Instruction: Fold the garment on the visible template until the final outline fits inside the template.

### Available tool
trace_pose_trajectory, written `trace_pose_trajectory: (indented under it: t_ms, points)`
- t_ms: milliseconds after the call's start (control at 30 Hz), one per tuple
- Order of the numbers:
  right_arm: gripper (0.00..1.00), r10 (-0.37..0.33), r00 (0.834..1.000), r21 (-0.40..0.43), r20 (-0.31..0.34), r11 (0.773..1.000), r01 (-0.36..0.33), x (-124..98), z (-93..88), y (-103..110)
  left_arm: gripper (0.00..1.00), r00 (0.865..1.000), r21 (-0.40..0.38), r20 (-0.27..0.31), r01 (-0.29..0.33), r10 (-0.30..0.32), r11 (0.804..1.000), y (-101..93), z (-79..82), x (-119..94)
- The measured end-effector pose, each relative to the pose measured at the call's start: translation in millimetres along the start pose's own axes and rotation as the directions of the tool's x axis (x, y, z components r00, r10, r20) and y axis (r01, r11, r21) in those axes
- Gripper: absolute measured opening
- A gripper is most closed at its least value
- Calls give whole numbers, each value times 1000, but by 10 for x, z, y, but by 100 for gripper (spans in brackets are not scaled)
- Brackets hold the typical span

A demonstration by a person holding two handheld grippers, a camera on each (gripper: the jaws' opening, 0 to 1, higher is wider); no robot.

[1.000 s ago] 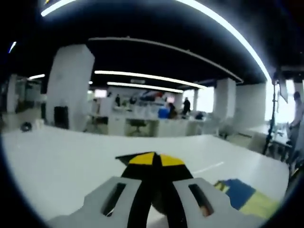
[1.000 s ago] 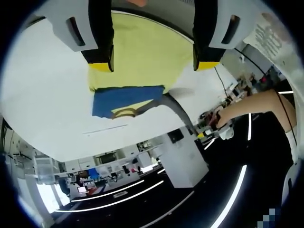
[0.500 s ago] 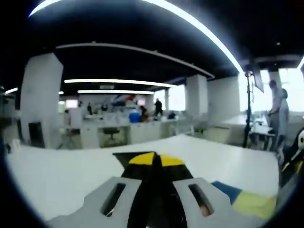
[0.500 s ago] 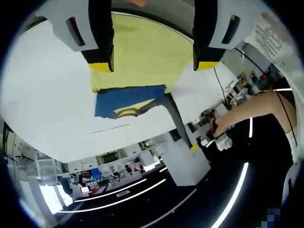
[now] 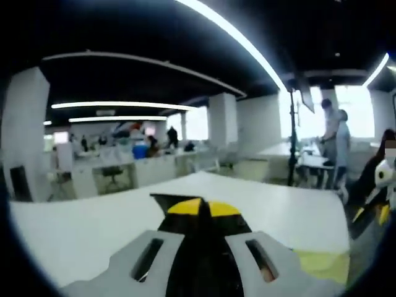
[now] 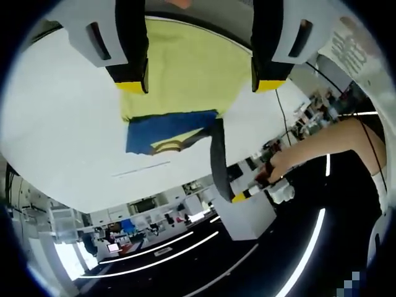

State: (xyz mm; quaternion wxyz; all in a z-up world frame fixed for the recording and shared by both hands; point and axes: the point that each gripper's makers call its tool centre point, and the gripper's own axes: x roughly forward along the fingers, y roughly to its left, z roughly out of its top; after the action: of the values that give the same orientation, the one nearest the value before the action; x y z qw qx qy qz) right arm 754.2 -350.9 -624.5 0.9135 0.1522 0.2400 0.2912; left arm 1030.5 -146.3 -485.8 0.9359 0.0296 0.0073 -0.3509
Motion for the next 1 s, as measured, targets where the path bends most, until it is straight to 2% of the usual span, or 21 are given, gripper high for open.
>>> trace_pose_trajectory:
  t_ms: [133,300,433,567,833,1000]
  points:
    - [67,-16,1000,9,5,1000,16,-47,-7,-55,0,998,4,-15,62,-62,998,-285,-118,175]
    - [67,-33,999,23,9,999,32,-91,-18,-102,0,994,1,-36,105,-105,995,-558,-259,296]
    - [67,-40,999,28,7,999,40,-112,-36,-128,0,988,-23,-62,139,-140,990,-795,-434,385]
    - [67,-46,999,30,8,999,46,-129,-29,-156,0,979,-9,-110,173,-173,985,-1056,-643,466]
    - [67,-59,998,33,9,998,59,-171,-28,-219,0,966,-37,-187,175,-179,984,-1301,-1061,576]
    - [67,-65,998,41,1,997,65,-199,-68,-243,0,967,-81,-205,140,-154,987,-1359,-1201,595]
